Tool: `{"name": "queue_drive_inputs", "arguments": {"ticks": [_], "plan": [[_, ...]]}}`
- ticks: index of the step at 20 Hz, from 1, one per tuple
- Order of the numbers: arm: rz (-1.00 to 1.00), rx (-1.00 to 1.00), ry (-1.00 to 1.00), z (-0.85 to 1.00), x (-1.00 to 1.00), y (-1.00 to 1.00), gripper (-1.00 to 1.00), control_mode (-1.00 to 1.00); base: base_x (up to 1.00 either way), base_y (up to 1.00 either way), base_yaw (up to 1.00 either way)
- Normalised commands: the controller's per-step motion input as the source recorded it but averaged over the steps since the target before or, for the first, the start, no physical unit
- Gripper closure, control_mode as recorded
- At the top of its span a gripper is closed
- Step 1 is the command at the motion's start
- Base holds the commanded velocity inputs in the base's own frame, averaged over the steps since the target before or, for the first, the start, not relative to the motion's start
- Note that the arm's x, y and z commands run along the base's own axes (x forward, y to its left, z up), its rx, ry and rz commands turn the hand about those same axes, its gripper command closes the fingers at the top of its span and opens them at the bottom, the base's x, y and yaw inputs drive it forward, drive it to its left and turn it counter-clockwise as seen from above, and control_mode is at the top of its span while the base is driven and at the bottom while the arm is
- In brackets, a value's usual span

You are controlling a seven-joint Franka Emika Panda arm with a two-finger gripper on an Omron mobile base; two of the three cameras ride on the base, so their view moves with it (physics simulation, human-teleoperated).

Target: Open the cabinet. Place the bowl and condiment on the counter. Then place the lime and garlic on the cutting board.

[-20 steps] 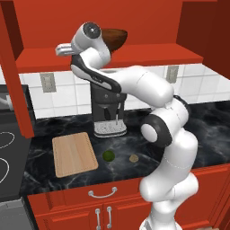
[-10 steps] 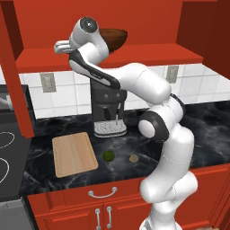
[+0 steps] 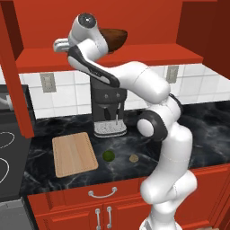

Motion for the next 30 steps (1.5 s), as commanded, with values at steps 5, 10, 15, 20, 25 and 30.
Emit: {"name": "queue_drive_inputs", "arguments": {"ticks": [5, 10, 15, 20, 25, 30], "plan": [[0.0, 0.0, 0.0, 0.0, -0.74, 0.0, 1.0, -1.0, 0.0, 0.0, 0.0], [0.0, 0.03, -0.04, 0.0, -1.0, -0.1, 1.0, -1.0, 0.0, 0.0, 0.0], [-0.01, 0.04, -0.08, 0.0, -1.0, -0.42, 1.0, -1.0, 0.0, 0.0, 0.0], [-0.03, 0.06, -0.07, 0.0, -1.0, -0.78, 1.0, -1.0, 0.0, 0.0, 0.0], [-0.04, 0.08, -0.07, 0.0, -1.0, -0.88, 1.0, -1.0, 0.0, 0.0, 0.0], [-0.04, 0.08, -0.07, 0.0, -1.0, -0.78, 1.0, -1.0, 0.0, 0.0, 0.0]]}}
